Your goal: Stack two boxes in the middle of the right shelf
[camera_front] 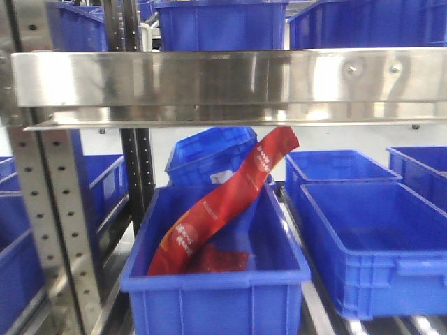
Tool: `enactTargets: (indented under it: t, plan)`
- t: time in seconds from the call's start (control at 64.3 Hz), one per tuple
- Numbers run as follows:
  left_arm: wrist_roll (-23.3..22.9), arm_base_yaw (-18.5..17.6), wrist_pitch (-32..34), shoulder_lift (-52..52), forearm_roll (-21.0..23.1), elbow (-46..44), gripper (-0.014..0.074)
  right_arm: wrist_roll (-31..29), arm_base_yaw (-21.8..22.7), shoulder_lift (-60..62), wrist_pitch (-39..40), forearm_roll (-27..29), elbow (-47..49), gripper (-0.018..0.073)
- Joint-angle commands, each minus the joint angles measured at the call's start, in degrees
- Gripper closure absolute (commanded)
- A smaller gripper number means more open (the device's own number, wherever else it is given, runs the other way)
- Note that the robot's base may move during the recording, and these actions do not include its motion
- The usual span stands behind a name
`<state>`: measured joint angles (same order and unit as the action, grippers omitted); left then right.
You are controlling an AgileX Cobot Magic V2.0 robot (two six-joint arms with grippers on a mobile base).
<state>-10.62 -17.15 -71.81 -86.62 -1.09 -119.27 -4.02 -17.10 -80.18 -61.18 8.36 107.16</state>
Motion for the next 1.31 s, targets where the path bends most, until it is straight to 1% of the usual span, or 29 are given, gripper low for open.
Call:
enactTargets:
  t: [0.0, 1.291]
  plan:
    - [-0.07, -0.19, 2.77, 0.56, 0.21, -0.69, 0.0708, -0.37, 0.42, 0.65, 2.53, -0.87, 0.48, 0.0713]
    - [-0.07, -0.19, 2.77, 0.56, 0.21, -0.69, 0.0708, -0.37, 0.42, 0.65, 2.53, -0.87, 0.48, 0.0713]
